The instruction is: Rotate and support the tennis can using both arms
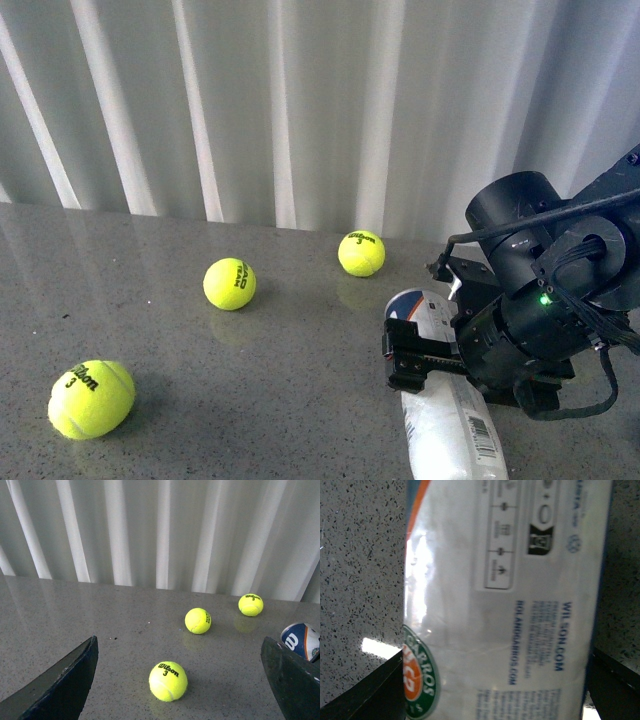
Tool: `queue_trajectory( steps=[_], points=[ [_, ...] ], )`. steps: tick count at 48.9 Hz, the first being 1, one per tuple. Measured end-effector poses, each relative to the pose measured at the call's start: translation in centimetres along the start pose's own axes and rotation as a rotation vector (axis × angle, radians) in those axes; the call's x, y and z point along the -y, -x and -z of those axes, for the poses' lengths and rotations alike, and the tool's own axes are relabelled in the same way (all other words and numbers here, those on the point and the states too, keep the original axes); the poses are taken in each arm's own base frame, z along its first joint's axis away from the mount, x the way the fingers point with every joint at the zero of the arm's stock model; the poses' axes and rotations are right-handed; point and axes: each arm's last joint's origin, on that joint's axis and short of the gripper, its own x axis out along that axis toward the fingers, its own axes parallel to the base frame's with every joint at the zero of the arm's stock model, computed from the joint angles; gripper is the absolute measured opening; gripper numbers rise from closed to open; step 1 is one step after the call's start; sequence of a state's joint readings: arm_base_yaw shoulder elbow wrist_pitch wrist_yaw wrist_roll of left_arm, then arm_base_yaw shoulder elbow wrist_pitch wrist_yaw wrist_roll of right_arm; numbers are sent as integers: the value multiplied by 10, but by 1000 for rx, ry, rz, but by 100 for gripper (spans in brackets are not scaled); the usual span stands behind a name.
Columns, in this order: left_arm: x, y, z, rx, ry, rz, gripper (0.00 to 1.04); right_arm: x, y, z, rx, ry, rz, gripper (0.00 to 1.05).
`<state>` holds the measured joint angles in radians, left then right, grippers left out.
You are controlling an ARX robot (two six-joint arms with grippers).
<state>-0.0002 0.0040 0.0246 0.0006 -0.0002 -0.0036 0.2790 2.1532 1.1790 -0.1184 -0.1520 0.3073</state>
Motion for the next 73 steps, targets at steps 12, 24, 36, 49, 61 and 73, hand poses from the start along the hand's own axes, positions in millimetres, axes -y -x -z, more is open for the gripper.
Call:
queue_trajectory(
  steps=[12, 24, 36, 49, 61, 73],
  points=[
    [0, 0, 0, 0, 0, 0, 98, 2, 4, 0, 7, 45, 5, 80],
    [0, 0, 0, 0, 0, 0, 98, 4, 6, 3, 19, 67, 11, 54],
    [0, 0, 0, 0, 0, 0, 98, 2, 10, 3, 31, 96, 3, 32],
    [0, 0, 0, 0, 0, 0, 98, -7, 51, -11, 95, 324, 27, 19],
    [0, 0, 0, 0, 0, 0, 98, -9, 96, -19, 183, 670, 40, 12],
    [0, 0, 0, 0, 0, 0, 98, -12, 115, 2, 168, 1097, -74, 17]
  ],
)
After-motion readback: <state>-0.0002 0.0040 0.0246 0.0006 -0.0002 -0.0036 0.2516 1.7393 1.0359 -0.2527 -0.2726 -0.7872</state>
